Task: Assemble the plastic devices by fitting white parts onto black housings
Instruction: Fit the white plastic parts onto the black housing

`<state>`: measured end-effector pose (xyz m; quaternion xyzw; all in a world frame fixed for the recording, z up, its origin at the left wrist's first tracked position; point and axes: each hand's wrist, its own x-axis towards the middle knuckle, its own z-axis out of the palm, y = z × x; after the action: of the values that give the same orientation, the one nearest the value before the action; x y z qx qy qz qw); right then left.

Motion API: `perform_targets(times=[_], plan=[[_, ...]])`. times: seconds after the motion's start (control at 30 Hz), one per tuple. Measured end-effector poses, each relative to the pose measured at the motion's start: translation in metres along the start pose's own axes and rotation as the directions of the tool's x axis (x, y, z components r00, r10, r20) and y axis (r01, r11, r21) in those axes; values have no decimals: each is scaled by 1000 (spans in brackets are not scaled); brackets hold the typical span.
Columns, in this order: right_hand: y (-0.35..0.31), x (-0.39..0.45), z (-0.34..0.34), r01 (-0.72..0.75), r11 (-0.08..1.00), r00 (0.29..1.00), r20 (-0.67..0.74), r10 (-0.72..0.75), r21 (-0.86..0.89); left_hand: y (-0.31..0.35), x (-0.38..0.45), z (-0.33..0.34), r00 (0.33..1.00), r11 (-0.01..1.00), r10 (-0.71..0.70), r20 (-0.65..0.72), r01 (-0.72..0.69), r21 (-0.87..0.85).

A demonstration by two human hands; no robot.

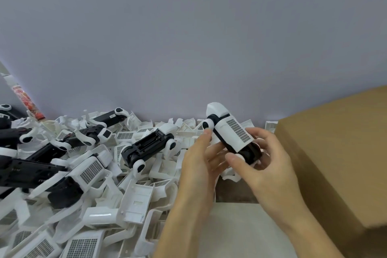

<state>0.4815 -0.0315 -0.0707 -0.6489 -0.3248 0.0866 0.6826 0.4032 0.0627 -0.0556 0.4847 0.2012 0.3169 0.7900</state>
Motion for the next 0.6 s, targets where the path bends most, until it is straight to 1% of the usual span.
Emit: perform_targets(times=[0.07,0.13,0.23,0.33,0.47,0.53,0.6], plan=[[3,-1,5,152,979,988,27,-150,-134,0,0,1,1000,999,6,-11,-7,-45],[5,-1,9,292,919,956,59,-287,-265,1,1,1,999,994,10,-40,-14,-104],[8,-2,14,401,857,915,85,-395,-325,2,-1,0,998,987,9,-56,-18,-157],[11,-2,15,439,830,895,91,-436,-344,2,-1,-1,997,987,0,-77,-13,-161],[14,-1,9,431,819,898,90,-431,-380,3,-2,-1,996,987,14,-86,-28,-157],[14,-1,7,409,833,909,80,-410,-374,4,-4,-1,997,986,19,-70,-30,-163],[13,0,4,375,866,923,43,-383,-332,6,-4,0,999,987,18,-27,-22,-161]])
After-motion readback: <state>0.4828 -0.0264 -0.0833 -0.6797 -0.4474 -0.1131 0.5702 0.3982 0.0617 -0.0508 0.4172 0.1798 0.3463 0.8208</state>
